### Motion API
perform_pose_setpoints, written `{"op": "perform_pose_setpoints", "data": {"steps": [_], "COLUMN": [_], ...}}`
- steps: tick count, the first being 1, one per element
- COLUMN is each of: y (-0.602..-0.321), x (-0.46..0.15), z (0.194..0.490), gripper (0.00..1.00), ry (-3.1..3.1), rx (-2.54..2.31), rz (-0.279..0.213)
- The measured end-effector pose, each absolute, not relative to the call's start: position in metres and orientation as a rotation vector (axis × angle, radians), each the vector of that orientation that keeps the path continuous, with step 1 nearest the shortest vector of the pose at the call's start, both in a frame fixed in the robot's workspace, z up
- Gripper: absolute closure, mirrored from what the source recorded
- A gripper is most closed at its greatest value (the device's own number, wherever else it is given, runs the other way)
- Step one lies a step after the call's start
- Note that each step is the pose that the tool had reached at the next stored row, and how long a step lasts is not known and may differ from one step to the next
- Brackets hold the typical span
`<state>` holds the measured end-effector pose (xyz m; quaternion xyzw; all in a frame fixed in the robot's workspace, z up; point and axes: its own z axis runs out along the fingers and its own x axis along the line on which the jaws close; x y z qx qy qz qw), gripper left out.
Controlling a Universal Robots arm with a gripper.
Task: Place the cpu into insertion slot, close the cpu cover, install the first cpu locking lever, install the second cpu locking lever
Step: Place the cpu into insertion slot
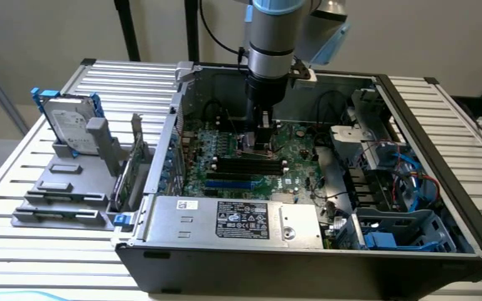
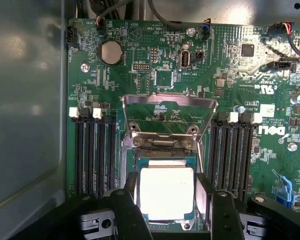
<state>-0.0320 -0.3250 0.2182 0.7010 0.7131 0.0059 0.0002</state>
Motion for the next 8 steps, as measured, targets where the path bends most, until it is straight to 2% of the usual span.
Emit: {"op": "perform_pose_setpoints", "data": {"steps": [8], "y": [-0.3250], "x": [-0.0321], "z": [0.2084], "gripper": [0.46], "ry": [2.248], "rx": [2.209], "rz": [0.001]}}
